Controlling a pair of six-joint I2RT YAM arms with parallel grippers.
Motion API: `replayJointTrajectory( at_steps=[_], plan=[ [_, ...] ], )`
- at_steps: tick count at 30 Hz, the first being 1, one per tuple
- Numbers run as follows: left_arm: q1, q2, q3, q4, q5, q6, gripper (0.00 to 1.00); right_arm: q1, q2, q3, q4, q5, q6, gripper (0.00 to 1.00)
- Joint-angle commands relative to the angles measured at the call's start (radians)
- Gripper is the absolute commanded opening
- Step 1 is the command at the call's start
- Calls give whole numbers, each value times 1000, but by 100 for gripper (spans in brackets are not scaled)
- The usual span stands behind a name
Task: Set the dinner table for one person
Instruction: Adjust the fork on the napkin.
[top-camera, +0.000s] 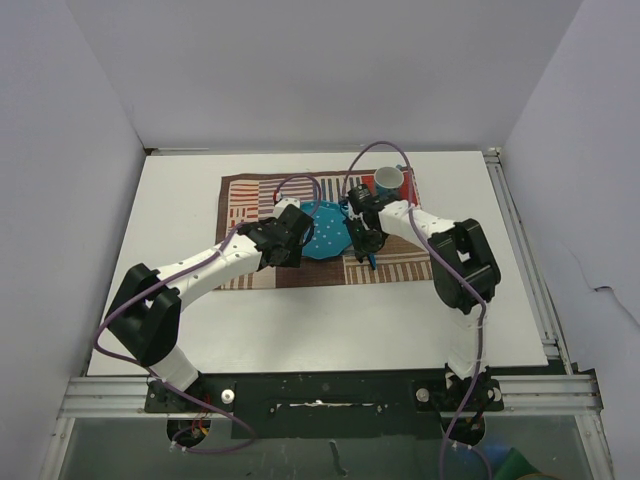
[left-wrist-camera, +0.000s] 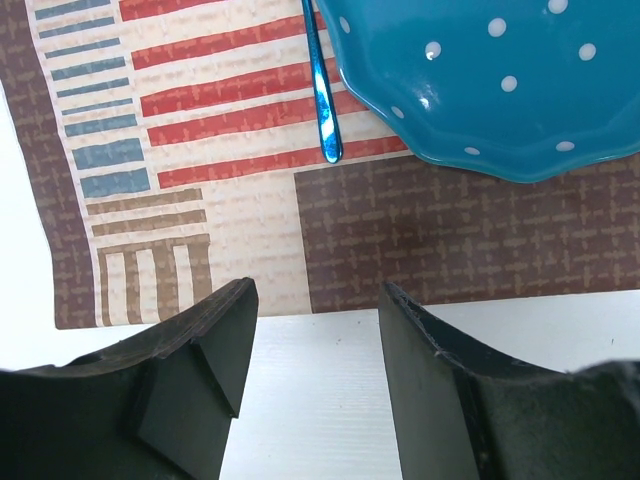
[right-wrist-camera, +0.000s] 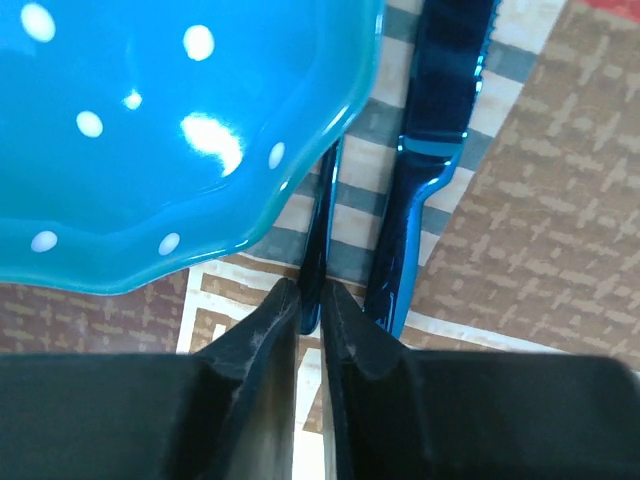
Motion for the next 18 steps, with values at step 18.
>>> replayJointTrajectory(
  at_steps=[18],
  plan=[
    [-12, -33, 35, 13, -10, -6, 53, 20, -129, -136, 50, -10, 50, 2]
  ],
)
